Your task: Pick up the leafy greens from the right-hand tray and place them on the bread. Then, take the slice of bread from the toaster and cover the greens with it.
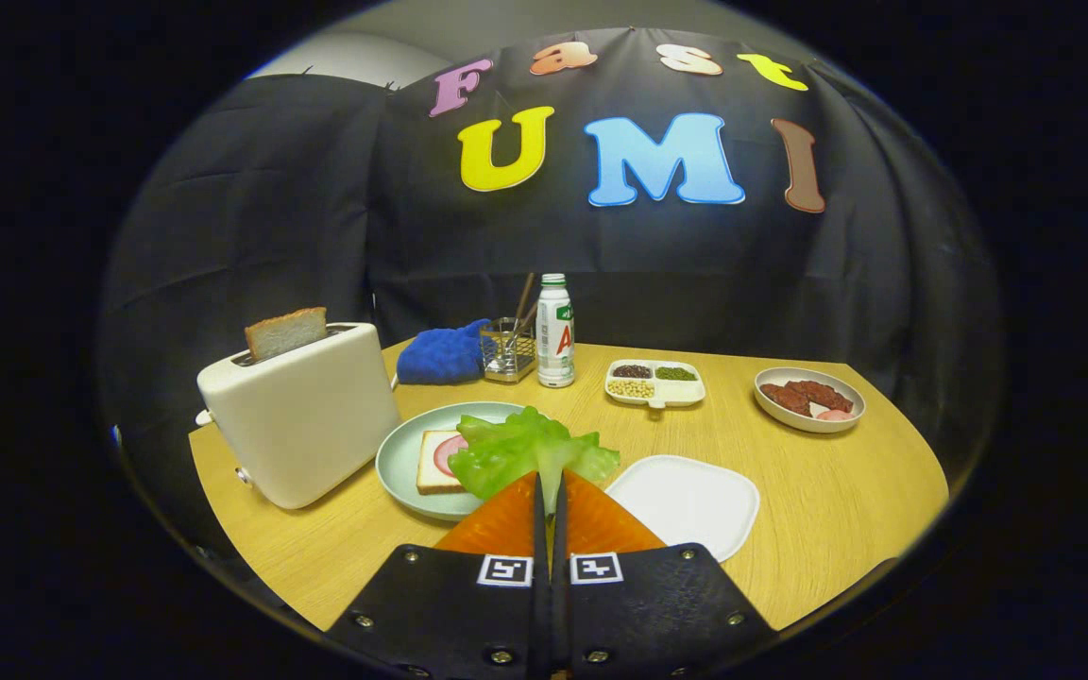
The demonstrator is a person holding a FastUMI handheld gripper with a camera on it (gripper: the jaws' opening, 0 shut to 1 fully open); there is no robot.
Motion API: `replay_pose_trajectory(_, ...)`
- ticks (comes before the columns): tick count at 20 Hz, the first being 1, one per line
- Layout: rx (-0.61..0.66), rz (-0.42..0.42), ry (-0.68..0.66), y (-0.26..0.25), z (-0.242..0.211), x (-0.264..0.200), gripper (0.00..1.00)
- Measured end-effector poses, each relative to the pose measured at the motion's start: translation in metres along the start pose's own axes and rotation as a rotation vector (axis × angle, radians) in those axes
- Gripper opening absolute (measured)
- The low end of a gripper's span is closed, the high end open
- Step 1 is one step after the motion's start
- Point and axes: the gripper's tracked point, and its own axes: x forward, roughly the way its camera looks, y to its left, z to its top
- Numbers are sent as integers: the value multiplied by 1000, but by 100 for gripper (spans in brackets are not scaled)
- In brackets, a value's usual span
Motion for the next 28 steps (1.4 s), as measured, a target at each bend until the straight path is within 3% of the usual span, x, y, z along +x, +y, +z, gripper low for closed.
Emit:
replay_pose_trajectory(3,19,39,19,19,-2,19,1)
replay_pose_trajectory(19,-35,37,98,65,-23,90,2)
replay_pose_trajectory(24,-65,-3,59,56,-18,81,16)
replay_pose_trajectory(25,-63,-6,57,56,-17,79,26)
replay_pose_trajectory(28,-72,-34,25,48,-11,73,37)
